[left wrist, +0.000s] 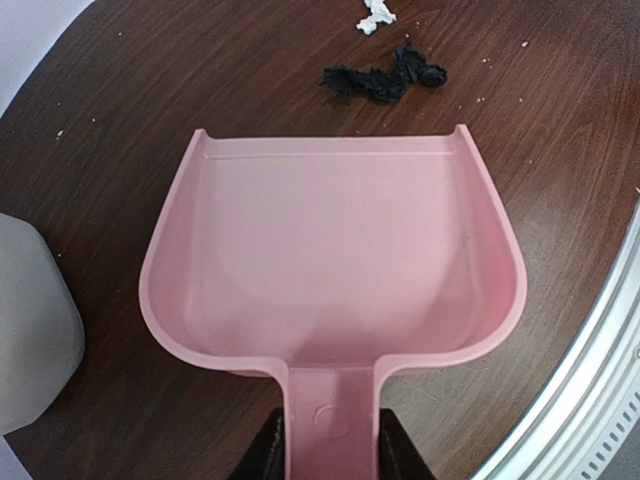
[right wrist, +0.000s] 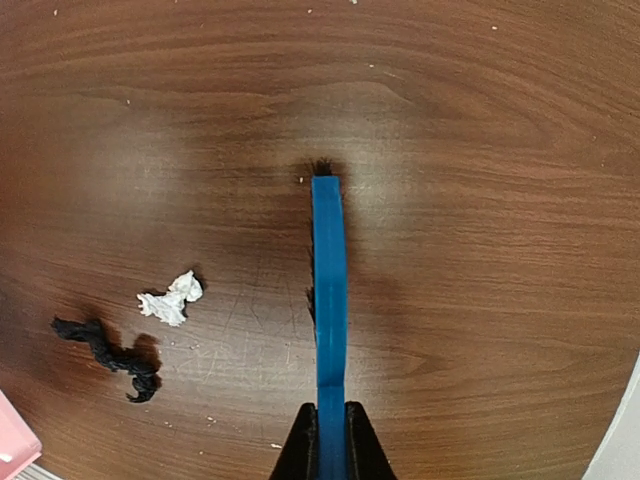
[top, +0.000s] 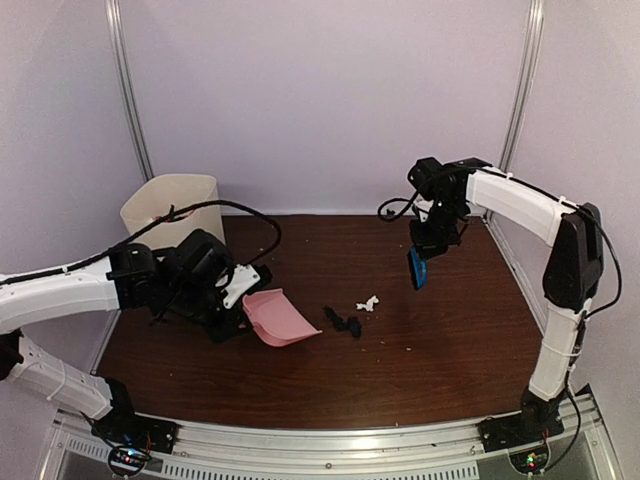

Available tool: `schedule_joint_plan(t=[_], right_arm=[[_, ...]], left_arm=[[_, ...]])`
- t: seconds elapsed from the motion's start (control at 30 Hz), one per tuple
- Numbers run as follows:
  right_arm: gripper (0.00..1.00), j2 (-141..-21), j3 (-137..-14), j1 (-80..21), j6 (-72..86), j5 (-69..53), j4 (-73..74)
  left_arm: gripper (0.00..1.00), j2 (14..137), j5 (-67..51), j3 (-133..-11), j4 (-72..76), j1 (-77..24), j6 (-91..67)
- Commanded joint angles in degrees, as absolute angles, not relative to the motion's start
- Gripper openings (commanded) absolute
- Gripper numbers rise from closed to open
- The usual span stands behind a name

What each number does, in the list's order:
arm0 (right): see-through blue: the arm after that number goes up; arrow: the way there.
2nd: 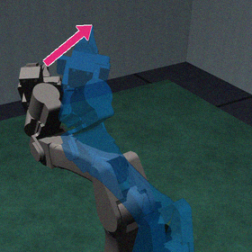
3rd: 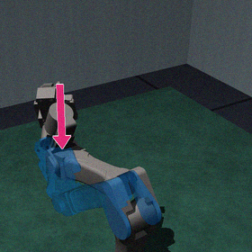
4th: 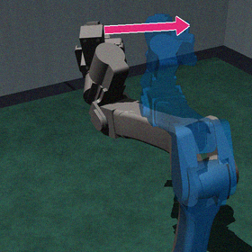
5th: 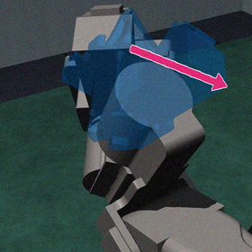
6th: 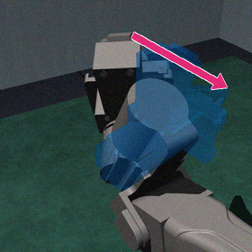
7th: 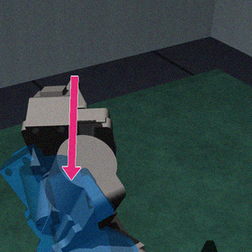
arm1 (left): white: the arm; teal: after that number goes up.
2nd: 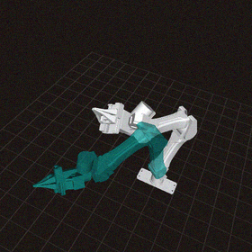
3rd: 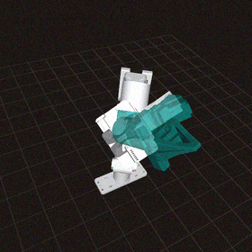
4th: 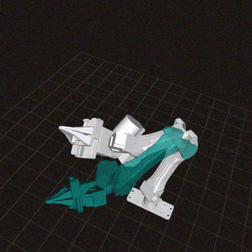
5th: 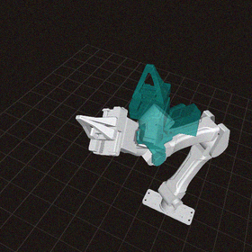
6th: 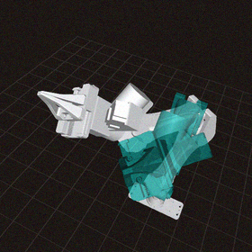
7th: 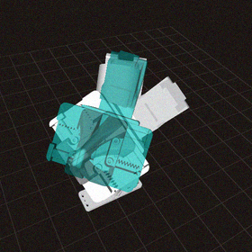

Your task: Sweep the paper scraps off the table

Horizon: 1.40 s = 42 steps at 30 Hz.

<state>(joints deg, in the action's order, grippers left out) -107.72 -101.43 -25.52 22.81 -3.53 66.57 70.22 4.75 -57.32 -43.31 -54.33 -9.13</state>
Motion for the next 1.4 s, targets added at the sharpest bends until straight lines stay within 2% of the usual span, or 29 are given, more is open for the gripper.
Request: schedule_joint_plan(t=[0.0, 0.6, 1.37], right_arm=[[0.0, -112.12, -103.85, -29.2, 16.42, 2.03, 69.19], [0.0, -122.42, -107.84, -38.3, 13.97, 0.13, 71.2], [0.0, -123.7, -104.04, -47.62, 15.43, -19.03, 65.28]], left_arm=[[0.0, 72.07, 4.99, -55.47, -37.18, -55.5, -6.7], [0.0, 81.04, 0.25, -52.26, -26.87, -55.56, -5.4], [0.0, 87.43, -1.24, -49.19, -20.42, -55.57, -3.45]])
